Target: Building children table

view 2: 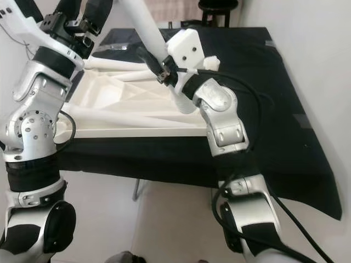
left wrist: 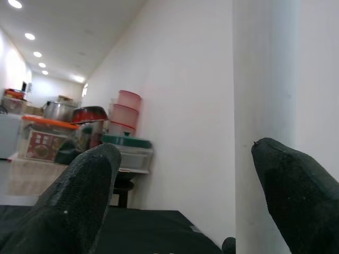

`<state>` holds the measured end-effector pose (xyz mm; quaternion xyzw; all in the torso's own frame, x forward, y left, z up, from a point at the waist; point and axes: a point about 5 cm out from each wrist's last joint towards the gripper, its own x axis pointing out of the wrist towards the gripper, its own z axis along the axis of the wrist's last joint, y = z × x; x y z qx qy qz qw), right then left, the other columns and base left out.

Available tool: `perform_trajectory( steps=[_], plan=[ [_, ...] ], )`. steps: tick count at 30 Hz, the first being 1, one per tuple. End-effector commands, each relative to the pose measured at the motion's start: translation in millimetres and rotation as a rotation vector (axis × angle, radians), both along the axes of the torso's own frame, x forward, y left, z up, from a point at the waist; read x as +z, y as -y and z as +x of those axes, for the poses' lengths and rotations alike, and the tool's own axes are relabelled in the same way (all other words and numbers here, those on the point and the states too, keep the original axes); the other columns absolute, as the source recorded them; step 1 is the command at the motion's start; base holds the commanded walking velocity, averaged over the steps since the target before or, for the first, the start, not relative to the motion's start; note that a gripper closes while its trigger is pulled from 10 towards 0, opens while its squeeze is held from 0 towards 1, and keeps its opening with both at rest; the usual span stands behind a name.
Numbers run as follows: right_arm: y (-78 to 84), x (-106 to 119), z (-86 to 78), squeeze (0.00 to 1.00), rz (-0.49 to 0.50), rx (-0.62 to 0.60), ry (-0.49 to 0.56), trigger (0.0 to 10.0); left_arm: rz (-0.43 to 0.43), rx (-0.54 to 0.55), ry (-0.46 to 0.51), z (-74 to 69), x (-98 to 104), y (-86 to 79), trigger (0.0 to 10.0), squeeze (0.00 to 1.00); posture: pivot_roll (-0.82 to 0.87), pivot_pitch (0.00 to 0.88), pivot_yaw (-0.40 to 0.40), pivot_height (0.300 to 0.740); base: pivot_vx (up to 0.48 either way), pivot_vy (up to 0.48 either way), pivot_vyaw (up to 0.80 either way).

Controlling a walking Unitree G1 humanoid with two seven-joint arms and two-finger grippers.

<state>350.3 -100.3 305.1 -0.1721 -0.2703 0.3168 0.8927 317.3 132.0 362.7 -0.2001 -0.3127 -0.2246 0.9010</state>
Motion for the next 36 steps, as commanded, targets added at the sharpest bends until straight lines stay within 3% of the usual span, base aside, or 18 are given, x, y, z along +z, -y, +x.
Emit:
perform_trajectory(
  steps=[1,4,6,8,9,12,13,30,36],
  plan=[
    [-16.2,-1,-7.8,0.00,-0.059,0.066,0.017,10.0,0.012,-0.032,-0.032,3.0,-5,2.9,10.0,1.00,-0.02,0.020,0.061,0.740,0.000,0.000,0.00],
    [-24.0,-11,-12.8,0.00,-0.109,0.095,0.007,10.0,0.042,-0.052,-0.050,4.3,-11,7.6,10.0,1.00,-0.02,0.016,0.062,0.740,0.000,0.000,0.00],
    [-29.4,-18,-16.6,0.00,-0.141,0.118,-0.004,10.0,0.073,-0.099,-0.048,3.0,-15,13.9,10.0,0.29,-0.02,0.013,0.063,0.740,0.000,0.000,0.00],
    [-30.5,-20,-17.9,0.00,-0.145,0.121,-0.010,10.0,0.086,-0.136,-0.038,1.2,-16,17.9,10.0,0.29,-0.02,0.012,0.062,0.740,0.000,0.000,0.00],
    [-30.6,-22,-17.0,0.00,-0.146,0.116,-0.018,10.0,0.109,-0.164,-0.032,-0.9,-17,21.5,10.0,0.23,-0.02,0.012,0.058,0.740,0.000,0.000,0.00],
    [-30.5,-23,-16.3,0.00,-0.148,0.108,-0.027,10.0,0.136,-0.196,-0.026,-3.2,-19,25.3,10.0,0.23,-0.02,0.012,0.058,0.740,0.000,0.000,0.00],
    [-29.4,-23,-14.9,0.00,-0.135,0.100,-0.037,10.0,0.158,-0.225,-0.019,-6.3,-22,28.6,10.0,0.00,-0.02,0.013,0.054,0.740,0.000,0.000,0.00],
    [-21.6,-23,-8.4,0.00,-0.076,0.046,-0.098,10.0,0.201,-0.304,0.048,-21.1,-22,37.2,10.0,0.00,-0.03,0.018,0.050,0.740,0.000,0.000,0.00],
    [-0.6,-17,10.1,0.00,0.113,-0.082,-0.221,10.0,0.226,-0.302,0.069,-25.4,-20,39.4,10.0,0.00,-0.02,0.020,0.049,0.740,0.000,0.000,0.00]
  ],
)
